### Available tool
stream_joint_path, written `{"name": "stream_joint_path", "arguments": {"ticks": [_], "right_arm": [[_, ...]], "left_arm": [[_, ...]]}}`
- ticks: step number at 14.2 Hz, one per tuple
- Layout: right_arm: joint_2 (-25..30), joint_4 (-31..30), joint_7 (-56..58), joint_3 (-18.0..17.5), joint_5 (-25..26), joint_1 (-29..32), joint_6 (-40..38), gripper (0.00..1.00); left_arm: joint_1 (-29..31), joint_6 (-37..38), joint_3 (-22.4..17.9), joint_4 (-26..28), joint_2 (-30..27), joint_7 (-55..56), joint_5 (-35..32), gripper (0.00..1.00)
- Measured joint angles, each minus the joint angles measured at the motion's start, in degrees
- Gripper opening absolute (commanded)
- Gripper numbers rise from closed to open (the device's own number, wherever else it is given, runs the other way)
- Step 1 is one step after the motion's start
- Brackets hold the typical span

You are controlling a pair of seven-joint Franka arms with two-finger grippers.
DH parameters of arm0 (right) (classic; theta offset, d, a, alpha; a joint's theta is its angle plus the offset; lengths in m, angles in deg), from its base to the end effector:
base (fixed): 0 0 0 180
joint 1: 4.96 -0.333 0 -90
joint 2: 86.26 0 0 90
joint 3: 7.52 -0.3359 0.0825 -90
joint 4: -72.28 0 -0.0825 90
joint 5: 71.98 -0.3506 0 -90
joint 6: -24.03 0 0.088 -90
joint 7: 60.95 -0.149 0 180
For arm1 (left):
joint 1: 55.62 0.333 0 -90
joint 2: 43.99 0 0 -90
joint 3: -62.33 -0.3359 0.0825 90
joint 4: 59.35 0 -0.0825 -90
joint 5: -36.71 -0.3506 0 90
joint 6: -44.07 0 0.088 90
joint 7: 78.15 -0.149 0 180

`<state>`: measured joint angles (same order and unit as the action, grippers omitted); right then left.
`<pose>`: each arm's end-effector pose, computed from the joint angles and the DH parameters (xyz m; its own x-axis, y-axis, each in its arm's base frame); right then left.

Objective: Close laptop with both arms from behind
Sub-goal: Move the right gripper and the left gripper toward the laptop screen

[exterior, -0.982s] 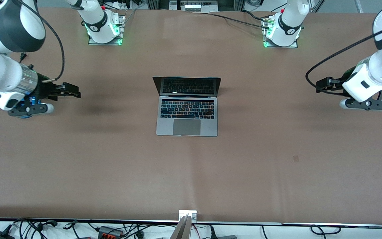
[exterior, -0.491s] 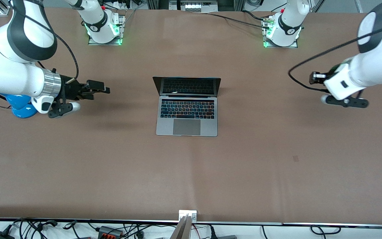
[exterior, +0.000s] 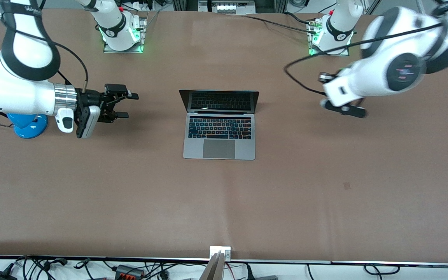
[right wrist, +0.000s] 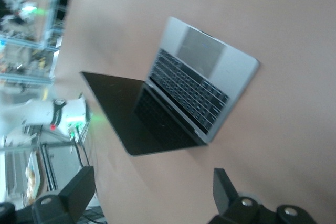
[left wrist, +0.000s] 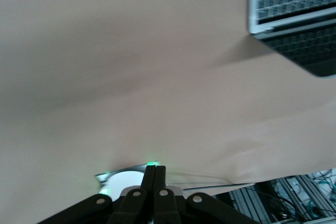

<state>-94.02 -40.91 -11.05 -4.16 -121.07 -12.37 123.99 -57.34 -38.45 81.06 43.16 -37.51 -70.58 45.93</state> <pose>0.5139 0.1370 0.4128 0.8468 0.4800 0.2290 0.4769 -0.4949 -0.7264 0.4526 -0.1903 0.4545 0.8609 -0.2202 -0.4586 -0.1811 -0.9751 0.1282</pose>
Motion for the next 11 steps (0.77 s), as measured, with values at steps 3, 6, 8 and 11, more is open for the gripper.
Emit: {"name": "stream_joint_path", "arguments": {"ticks": [3, 6, 8, 11], "right_arm": [[0.00, -1.11, 13.78, 0.21, -4.40, 1.78, -4.63, 1.00], [0.01, -3.37, 22.11, 0.21, -6.50, 2.14, -8.48, 1.00], [-0.04, -6.70, 25.25, 0.21, -7.72, 2.97, -11.32, 0.91], [-0.29, -12.43, 27.44, 0.25, -9.55, 5.31, -14.64, 0.06]], "left_arm": [[-0.22, -6.23, 9.63, 4.12, -0.02, 10.75, 2.54, 0.01], [-0.62, -15.55, 16.86, 9.62, -0.06, 16.50, 4.86, 0.01], [-0.59, -21.94, 18.99, 13.05, -0.03, 19.18, 6.13, 0.01], [-0.59, -29.41, 20.32, 16.28, -0.04, 20.51, 10.14, 0.01]]}}
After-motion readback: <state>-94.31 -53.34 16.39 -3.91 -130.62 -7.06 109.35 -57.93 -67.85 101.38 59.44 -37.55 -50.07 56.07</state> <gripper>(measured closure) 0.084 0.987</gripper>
